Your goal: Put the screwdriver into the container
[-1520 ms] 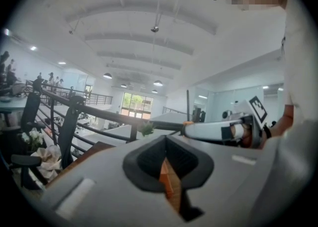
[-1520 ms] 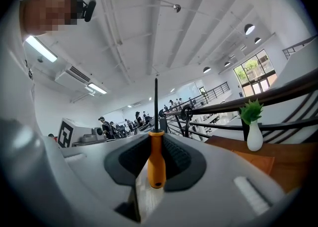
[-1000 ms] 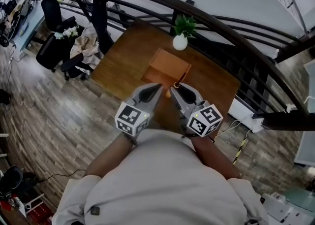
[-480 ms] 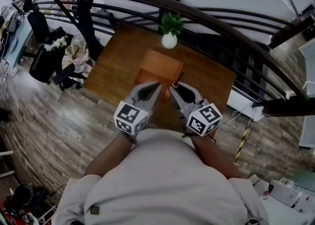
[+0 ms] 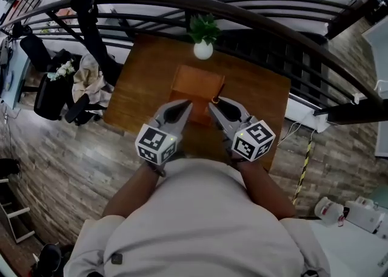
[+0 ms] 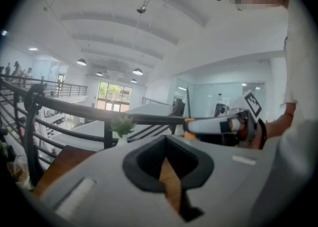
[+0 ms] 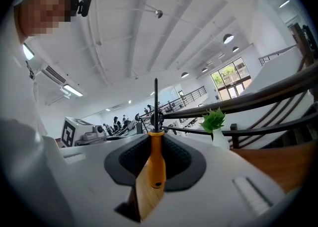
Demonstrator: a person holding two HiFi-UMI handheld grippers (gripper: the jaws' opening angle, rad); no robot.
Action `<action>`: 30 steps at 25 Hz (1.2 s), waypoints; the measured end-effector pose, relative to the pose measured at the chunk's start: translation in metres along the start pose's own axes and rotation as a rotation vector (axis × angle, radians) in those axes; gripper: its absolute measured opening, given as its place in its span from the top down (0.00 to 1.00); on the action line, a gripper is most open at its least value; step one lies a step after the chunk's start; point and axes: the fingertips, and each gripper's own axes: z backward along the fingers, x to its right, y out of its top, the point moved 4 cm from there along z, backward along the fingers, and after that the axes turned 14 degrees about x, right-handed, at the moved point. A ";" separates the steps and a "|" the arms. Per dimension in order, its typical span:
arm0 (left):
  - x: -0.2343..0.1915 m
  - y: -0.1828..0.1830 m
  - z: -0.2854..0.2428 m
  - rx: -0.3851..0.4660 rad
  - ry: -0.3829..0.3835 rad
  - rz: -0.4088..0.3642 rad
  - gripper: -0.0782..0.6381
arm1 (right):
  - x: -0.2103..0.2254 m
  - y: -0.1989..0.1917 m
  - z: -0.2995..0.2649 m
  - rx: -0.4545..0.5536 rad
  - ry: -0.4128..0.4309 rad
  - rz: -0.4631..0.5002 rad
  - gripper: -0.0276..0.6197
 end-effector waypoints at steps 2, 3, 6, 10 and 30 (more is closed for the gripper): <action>-0.013 0.000 -0.001 -0.015 -0.014 -0.003 0.88 | 0.004 0.000 -0.010 -0.001 -0.014 -0.001 0.83; -0.020 0.001 -0.002 -0.022 -0.020 -0.004 0.88 | 0.006 -0.001 -0.015 -0.005 -0.020 0.000 0.83; -0.041 0.001 -0.007 -0.044 -0.041 -0.011 0.88 | 0.012 -0.006 -0.030 -0.026 -0.037 0.002 0.83; -0.071 -0.004 -0.012 -0.074 -0.069 -0.003 0.88 | 0.021 -0.021 -0.051 -0.055 -0.064 -0.012 0.84; -0.113 -0.066 -0.026 -0.227 -0.202 0.071 0.88 | 0.072 -0.113 -0.086 -0.268 -0.145 -0.033 0.84</action>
